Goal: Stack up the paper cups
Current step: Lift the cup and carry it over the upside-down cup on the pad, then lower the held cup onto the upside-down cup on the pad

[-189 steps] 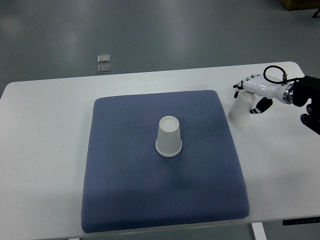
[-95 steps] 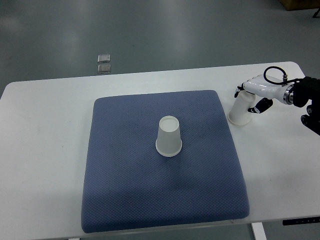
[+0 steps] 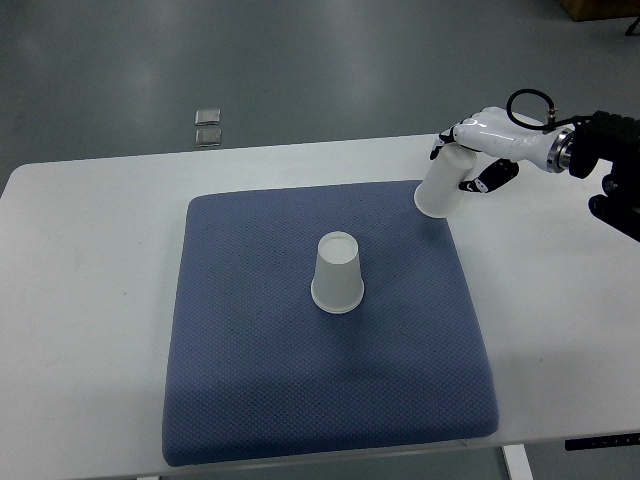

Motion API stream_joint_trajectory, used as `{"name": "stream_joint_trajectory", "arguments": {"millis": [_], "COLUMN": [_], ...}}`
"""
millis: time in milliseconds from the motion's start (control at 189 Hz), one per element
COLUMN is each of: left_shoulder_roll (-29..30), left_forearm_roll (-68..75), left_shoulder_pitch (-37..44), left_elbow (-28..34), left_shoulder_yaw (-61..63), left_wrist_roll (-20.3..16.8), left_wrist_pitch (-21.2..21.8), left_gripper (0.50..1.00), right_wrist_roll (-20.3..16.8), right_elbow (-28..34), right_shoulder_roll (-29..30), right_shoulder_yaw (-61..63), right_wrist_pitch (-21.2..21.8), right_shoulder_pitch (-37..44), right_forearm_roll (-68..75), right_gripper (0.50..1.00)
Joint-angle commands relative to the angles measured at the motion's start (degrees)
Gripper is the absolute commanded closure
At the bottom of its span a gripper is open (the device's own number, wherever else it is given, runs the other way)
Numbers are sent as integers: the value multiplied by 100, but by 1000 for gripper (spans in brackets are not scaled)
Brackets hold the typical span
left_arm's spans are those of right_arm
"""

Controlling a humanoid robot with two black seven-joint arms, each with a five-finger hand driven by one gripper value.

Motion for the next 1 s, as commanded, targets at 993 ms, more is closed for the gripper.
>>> {"name": "stream_joint_trajectory", "arguments": {"millis": [993], "left_shoulder_roll": [0], "left_forearm_roll": [0], "left_shoulder_pitch": [0], "left_elbow": [0], "left_shoulder_yaw": [1], "left_wrist_roll": [1], "left_wrist_pitch": [0], "left_gripper": [500], "right_wrist_roll": [78], "right_elbow": [2282], "right_shoulder_roll": [-294], "right_shoulder_yaw": [678], "right_wrist_pitch": [1893], "right_shoulder_pitch": [725], "right_forearm_roll": [472], "right_gripper": [1000]}}
